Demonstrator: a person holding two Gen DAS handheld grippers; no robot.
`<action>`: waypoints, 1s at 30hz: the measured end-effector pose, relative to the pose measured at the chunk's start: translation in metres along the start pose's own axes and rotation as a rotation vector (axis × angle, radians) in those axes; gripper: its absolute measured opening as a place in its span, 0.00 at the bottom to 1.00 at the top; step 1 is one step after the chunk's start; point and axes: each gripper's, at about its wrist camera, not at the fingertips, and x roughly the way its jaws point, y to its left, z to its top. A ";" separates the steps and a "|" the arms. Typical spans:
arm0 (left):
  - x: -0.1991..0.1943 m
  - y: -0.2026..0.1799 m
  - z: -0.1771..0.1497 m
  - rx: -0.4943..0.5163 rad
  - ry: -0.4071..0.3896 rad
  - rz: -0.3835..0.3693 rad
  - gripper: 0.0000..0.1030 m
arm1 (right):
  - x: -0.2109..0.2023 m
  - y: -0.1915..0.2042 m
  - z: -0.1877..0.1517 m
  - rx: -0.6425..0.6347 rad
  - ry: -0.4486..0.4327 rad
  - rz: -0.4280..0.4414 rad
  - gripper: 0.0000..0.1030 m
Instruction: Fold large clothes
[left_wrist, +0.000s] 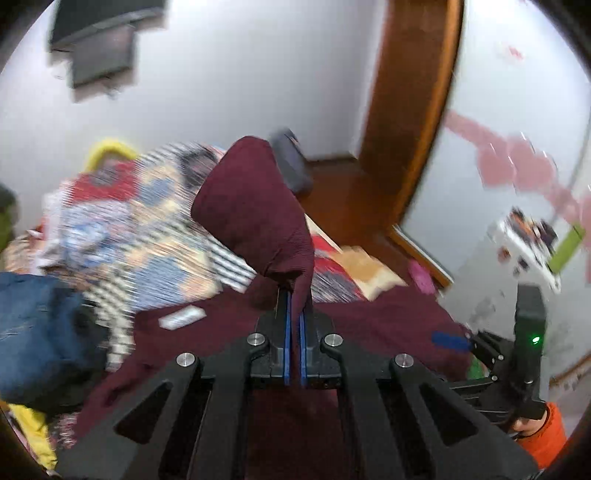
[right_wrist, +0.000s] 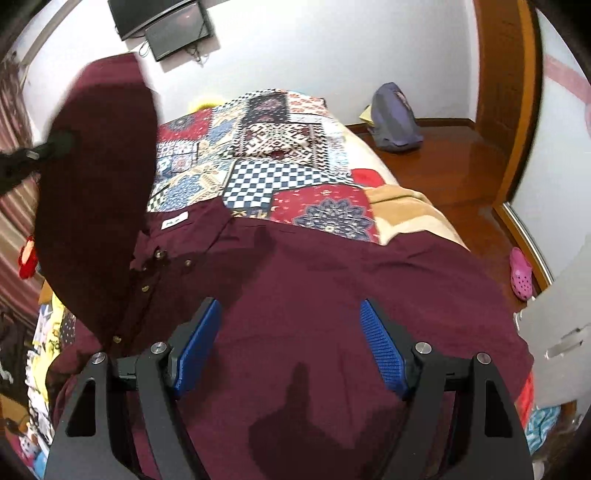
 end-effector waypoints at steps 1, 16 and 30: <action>0.013 -0.012 -0.005 0.014 0.034 -0.017 0.02 | -0.001 -0.004 -0.001 0.009 0.002 -0.004 0.72; 0.022 -0.052 -0.061 0.181 0.174 -0.017 0.67 | 0.017 -0.043 -0.025 0.184 0.131 0.053 0.72; -0.055 0.126 -0.188 -0.031 0.304 0.266 0.83 | 0.075 -0.037 -0.026 0.453 0.278 0.224 0.73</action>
